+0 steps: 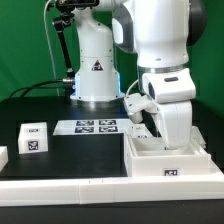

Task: Assemble cabinet

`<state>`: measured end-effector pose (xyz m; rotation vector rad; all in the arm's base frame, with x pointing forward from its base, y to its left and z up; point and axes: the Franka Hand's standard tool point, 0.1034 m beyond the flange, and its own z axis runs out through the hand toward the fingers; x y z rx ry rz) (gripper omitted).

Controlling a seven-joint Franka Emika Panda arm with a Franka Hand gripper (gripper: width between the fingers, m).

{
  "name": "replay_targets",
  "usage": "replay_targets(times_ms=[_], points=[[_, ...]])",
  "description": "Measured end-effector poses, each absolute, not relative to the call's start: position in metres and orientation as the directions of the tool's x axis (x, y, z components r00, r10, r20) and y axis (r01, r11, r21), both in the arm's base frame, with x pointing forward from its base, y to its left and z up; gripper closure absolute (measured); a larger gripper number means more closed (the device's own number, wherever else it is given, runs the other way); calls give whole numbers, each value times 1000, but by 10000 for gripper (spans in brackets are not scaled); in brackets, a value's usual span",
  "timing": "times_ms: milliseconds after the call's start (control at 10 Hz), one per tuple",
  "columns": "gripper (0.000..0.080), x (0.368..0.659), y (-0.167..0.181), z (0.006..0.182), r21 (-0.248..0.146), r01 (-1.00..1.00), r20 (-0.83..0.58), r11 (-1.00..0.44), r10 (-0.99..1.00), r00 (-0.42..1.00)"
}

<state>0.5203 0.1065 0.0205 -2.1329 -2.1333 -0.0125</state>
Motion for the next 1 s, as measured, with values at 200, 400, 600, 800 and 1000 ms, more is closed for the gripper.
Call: replay_targets(times_ms=[200, 400, 600, 800, 1000], points=[[13, 520, 105, 30, -76, 997, 86, -10, 996, 16], [2, 509, 105, 54, -56, 997, 68, -44, 996, 48], [2, 488, 108, 70, -27, 999, 61, -42, 997, 44], [2, 461, 123, 77, -2, 993, 64, -121, 991, 121], [2, 434, 156, 70, -5, 971, 84, -239, 967, 239]])
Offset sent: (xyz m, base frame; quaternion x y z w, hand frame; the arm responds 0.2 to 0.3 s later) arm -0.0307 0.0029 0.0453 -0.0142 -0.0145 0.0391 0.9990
